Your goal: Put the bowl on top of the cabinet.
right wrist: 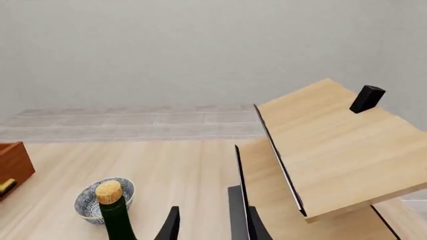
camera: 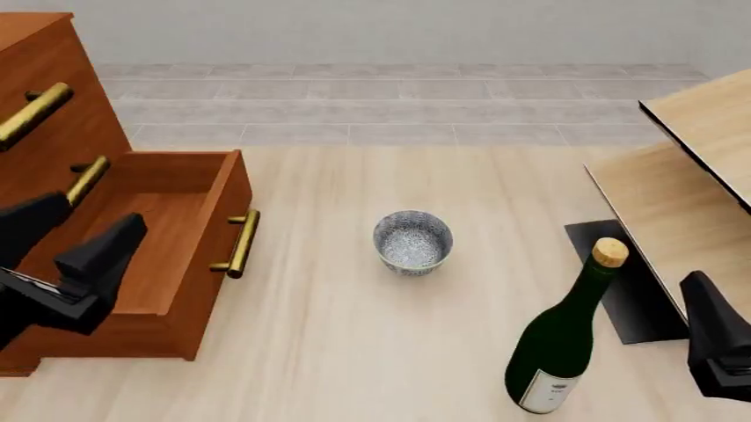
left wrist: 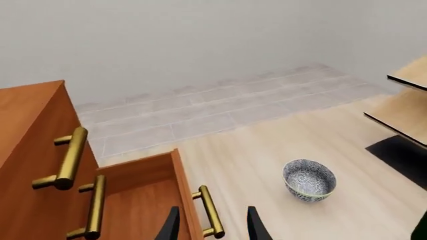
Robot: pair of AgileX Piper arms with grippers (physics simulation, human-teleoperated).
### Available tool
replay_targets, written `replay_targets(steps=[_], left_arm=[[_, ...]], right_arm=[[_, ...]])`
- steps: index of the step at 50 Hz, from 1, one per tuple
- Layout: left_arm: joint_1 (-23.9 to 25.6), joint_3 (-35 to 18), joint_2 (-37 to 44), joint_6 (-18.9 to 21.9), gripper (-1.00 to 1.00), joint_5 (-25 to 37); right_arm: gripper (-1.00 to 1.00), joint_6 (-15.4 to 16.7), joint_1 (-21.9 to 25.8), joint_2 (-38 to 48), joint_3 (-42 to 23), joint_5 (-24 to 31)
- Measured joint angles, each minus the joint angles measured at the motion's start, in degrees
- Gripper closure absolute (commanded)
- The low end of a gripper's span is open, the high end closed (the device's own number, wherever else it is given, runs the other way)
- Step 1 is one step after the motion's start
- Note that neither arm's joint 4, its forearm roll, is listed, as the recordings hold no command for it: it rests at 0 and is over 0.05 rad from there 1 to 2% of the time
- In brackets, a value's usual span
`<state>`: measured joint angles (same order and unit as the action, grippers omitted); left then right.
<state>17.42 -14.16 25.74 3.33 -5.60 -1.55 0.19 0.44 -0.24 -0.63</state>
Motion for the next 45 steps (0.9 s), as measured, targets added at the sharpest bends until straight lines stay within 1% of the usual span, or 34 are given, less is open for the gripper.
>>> replay_targets(steps=[11, 21, 36, 45], left_arm=[[8.2, -7.0, 10.3, -0.4, -1.00, 0.6], [13.4, -14.0, 18.6, -0.4, -1.00, 1.9], [18.6, -24.1, 33.9, -1.3, -1.00, 4.2], [19.9, -29.6, 42.7, -3.7, -1.00, 5.6]], right_arm=[[-1.00, -0.4, -0.1, -0.1, 0.0, -0.1], [-1.00, -0.6, -0.2, -0.1, 0.0, -0.1], [-1.00, -0.7, -0.1, -0.2, 0.0, -0.1], [-1.00, -0.8, -0.1, -0.3, 0.0, -0.2]])
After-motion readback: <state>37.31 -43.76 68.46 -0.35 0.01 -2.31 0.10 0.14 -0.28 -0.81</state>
